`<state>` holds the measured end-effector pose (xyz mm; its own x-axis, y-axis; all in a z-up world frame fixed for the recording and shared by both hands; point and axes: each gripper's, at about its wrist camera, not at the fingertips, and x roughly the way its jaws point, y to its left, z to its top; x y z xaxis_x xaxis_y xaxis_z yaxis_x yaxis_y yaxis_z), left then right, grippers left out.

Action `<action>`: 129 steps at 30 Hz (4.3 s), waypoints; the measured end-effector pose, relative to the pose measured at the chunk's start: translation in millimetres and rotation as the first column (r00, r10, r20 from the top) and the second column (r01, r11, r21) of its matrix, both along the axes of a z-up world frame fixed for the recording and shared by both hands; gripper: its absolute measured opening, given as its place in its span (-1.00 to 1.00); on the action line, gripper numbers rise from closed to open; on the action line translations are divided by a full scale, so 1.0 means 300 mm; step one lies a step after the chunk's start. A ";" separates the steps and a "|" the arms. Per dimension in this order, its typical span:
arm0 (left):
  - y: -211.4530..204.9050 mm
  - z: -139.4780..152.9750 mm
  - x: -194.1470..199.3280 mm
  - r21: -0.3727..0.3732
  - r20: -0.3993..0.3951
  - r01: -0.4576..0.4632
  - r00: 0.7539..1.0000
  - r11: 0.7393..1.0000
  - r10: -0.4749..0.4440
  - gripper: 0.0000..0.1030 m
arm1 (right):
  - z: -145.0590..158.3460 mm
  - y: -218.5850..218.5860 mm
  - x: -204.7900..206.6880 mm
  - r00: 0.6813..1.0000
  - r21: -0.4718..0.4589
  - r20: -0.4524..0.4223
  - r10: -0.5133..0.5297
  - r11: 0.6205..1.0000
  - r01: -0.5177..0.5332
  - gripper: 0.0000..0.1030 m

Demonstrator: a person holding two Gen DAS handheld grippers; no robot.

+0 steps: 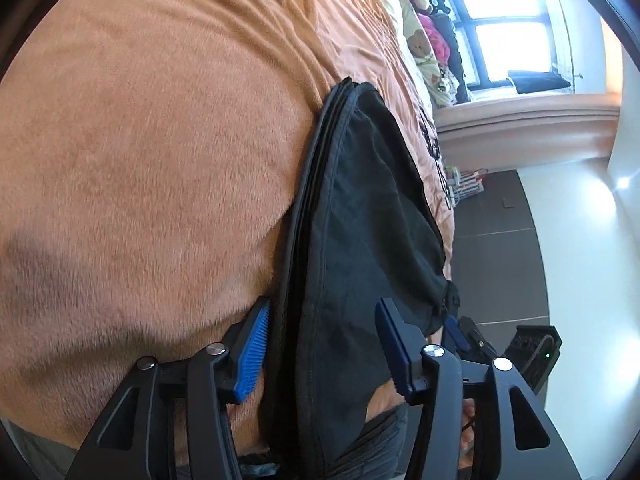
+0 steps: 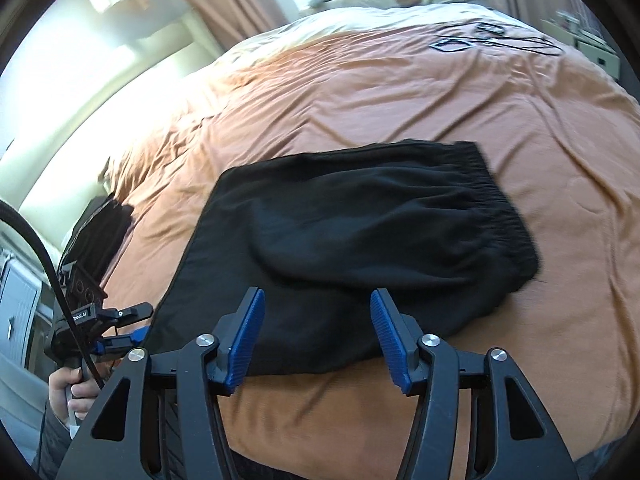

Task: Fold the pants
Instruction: 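Open both tools and release the folded black pants onto the bed, then grasp the edge of the black pants with the left tool, then lift the held edge and fold it over the pants with the left tool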

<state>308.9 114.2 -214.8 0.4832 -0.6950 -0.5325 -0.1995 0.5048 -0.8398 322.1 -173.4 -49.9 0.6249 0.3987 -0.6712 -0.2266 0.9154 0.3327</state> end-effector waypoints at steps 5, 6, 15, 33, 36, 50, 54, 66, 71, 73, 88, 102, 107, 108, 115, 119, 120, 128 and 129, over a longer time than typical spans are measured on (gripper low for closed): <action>-0.009 -0.004 -0.031 -0.015 -0.008 0.010 1.000 1.000 -0.010 -0.13 | -0.017 0.079 0.054 1.000 -0.027 -0.003 0.029 0.999 -0.029 0.02; -0.008 -0.007 -0.039 -0.019 -0.014 0.007 1.000 1.000 -0.007 -0.21 | -0.025 0.096 0.067 0.999 -0.037 -0.007 0.032 0.999 -0.032 -0.02; 0.009 -0.009 -0.084 -0.019 -0.016 -0.025 1.000 1.000 0.024 -0.89 | -0.139 0.229 0.102 0.993 -0.127 -0.097 0.065 0.989 -0.077 -0.38; 0.035 -0.011 -0.130 -0.050 -0.018 -0.095 0.995 0.994 0.094 -0.89 | -0.054 0.250 0.147 0.991 -0.137 -0.100 0.088 0.985 -0.101 -0.43; 0.039 -0.012 -0.137 -0.062 -0.025 -0.117 0.993 0.991 0.116 -0.89 | -0.076 0.258 0.217 0.990 -0.130 -0.122 0.070 0.988 -0.086 -0.43; 0.061 -0.017 -0.158 -0.071 -0.083 -0.180 0.981 0.981 0.174 -0.89 | -0.136 0.290 0.486 0.983 -0.115 -0.183 0.015 0.993 -0.037 -0.43; 0.061 -0.013 -0.159 -0.070 -0.095 -0.193 0.978 0.979 0.186 -0.89 | -0.143 0.286 0.567 0.981 -0.125 -0.195 -0.015 0.992 -0.009 -0.44; 0.060 -0.006 -0.165 -0.052 -0.110 -0.207 0.973 0.977 0.200 -0.89 | -0.165 0.299 0.714 0.980 -0.154 -0.195 -0.047 0.988 0.017 -0.59; 0.060 -0.012 -0.167 -0.059 -0.110 -0.211 0.973 0.976 0.204 -0.89 | -0.156 0.322 0.770 0.981 -0.188 -0.185 -0.053 0.982 0.018 -0.59; 0.061 -0.011 -0.163 -0.055 -0.110 -0.206 0.974 0.977 0.199 -0.89 | -0.145 0.328 0.774 0.982 -0.187 -0.181 -0.054 0.982 0.020 -0.59; 0.046 -0.007 -0.080 -0.030 -0.094 -0.154 0.984 0.988 0.151 -0.65 | -0.065 0.236 0.455 0.995 -0.092 -0.096 0.025 0.995 -0.034 -0.59; 0.031 -0.009 0.000 -0.007 -0.077 -0.135 0.988 0.991 0.135 -0.59 | -0.157 0.211 0.229 0.993 -0.066 -0.106 0.041 0.997 -0.048 -0.59; 0.031 -0.009 -0.003 -0.004 -0.070 -0.120 0.990 0.993 0.119 -0.59 | -0.186 0.176 0.168 0.991 -0.022 -0.126 0.043 0.999 -0.046 -0.59; 0.031 -0.009 -0.003 -0.003 -0.069 -0.119 0.991 0.993 0.118 -0.59 | -0.179 0.165 0.161 0.990 -0.013 -0.131 0.045 0.999 -0.047 -0.59; 0.015 -0.003 -0.009 0.010 -0.073 -0.106 0.992 0.994 0.107 -0.59 | -0.131 0.133 0.140 0.994 0.012 -0.107 0.031 0.999 -0.030 -0.59; -0.001 -0.002 -0.017 0.021 -0.072 -0.097 0.993 0.995 0.098 -0.59 | -0.184 0.150 0.115 0.990 0.017 -0.135 0.026 1.000 -0.024 -0.59; -0.005 0.000 -0.018 0.030 -0.070 -0.095 0.993 0.995 0.097 -0.69 | -0.192 0.152 0.110 0.990 0.018 -0.136 0.022 1.000 -0.019 -0.59; -0.025 0.093 -0.020 0.040 -0.002 -0.093 0.996 0.995 0.093 -0.83 | -0.199 0.147 0.035 0.990 0.050 -0.136 0.029 0.998 -0.023 -0.59; -0.032 0.116 -0.020 0.040 0.009 -0.090 0.996 0.995 0.089 -0.83 | -0.203 0.147 0.029 0.990 0.054 -0.139 0.036 0.998 -0.029 -0.59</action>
<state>303.0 104.6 -179.9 0.5465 -0.6266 -0.5556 -0.2390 0.5192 -0.8206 331.0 -129.4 -110.8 0.5127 0.4540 -0.7287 -0.2041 0.8889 0.4102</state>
